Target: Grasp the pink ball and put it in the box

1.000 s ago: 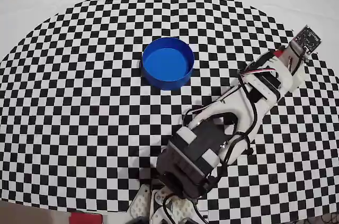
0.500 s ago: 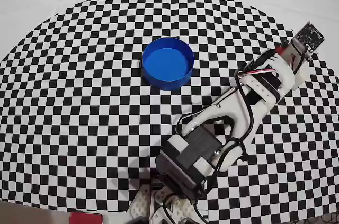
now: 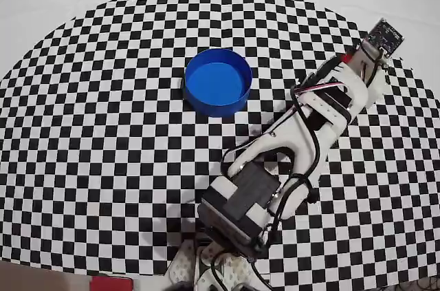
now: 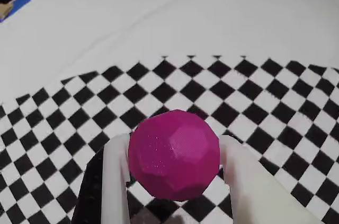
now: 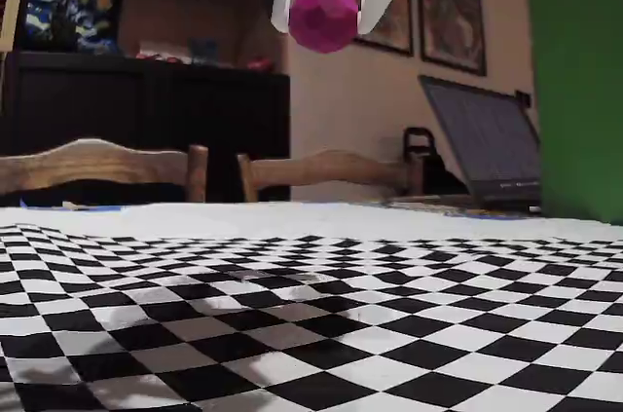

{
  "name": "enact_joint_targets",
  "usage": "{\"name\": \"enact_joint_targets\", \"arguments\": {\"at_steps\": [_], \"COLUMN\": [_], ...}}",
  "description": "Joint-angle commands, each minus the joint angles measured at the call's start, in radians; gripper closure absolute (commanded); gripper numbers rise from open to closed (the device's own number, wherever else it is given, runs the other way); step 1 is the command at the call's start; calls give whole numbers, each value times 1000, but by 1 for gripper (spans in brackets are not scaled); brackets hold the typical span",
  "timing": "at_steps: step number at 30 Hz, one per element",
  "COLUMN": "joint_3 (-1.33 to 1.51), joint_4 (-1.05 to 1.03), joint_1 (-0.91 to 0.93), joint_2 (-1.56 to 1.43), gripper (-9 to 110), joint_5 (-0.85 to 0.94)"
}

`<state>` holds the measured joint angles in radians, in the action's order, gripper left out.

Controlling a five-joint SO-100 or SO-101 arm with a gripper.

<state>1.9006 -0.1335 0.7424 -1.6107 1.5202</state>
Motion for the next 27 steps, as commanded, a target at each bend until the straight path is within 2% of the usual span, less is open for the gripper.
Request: {"name": "enact_joint_targets", "arguments": {"at_steps": [1,27], "joint_3": [8,219], "joint_4": [23,94], "joint_1": [-21,-322], "joint_2": [-83,-229], "gripper": [101,101], "joint_5": [8,18]}}
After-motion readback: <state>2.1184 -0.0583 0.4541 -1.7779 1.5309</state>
